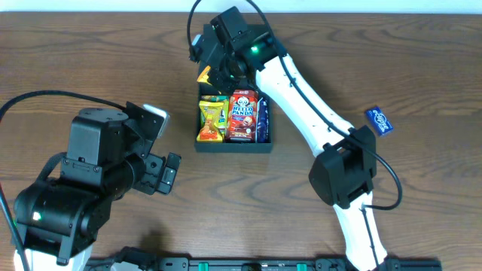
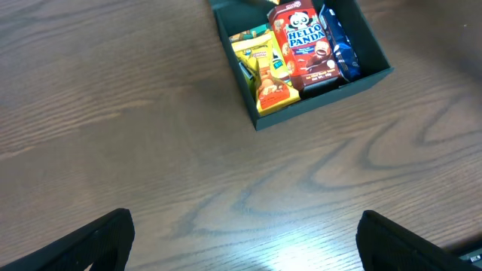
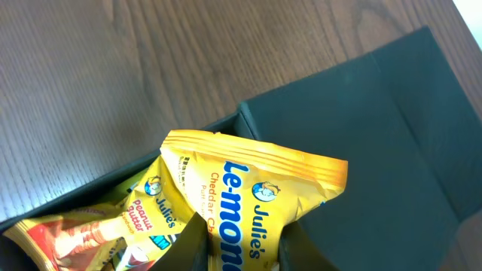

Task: Pack container
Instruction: 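Lower the Le-Mond packet into the black box and release it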

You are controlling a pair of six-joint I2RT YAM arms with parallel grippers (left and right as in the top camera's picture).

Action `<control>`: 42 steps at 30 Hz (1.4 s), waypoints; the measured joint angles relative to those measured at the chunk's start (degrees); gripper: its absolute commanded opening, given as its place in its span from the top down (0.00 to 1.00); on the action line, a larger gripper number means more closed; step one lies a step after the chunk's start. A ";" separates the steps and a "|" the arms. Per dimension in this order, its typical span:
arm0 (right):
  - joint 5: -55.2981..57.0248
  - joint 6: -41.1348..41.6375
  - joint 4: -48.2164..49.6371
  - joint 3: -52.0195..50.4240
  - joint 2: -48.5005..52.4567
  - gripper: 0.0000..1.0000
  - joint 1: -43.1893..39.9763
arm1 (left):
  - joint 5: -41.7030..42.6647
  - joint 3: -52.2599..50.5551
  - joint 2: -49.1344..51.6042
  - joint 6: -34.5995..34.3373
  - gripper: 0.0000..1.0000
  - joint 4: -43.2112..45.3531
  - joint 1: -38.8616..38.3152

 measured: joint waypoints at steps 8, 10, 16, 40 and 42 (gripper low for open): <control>0.04 -3.06 0.59 -0.09 4.02 0.89 0.04 | 0.00 0.00 0.00 0.00 0.05 0.00 0.00; 0.07 -4.07 0.90 -0.37 5.66 0.87 0.04 | 0.02 0.00 0.00 0.00 0.05 -0.02 0.00; 0.00 -6.10 1.97 -0.44 7.43 0.83 0.04 | 0.00 0.00 0.00 0.00 0.05 0.00 0.00; -1.68 -5.16 1.22 -0.61 6.38 0.14 0.07 | 0.02 0.00 0.00 0.00 0.05 0.00 0.00; -1.64 -4.04 0.17 -0.70 5.33 0.16 0.07 | 0.00 0.00 0.00 0.00 0.05 -0.02 0.00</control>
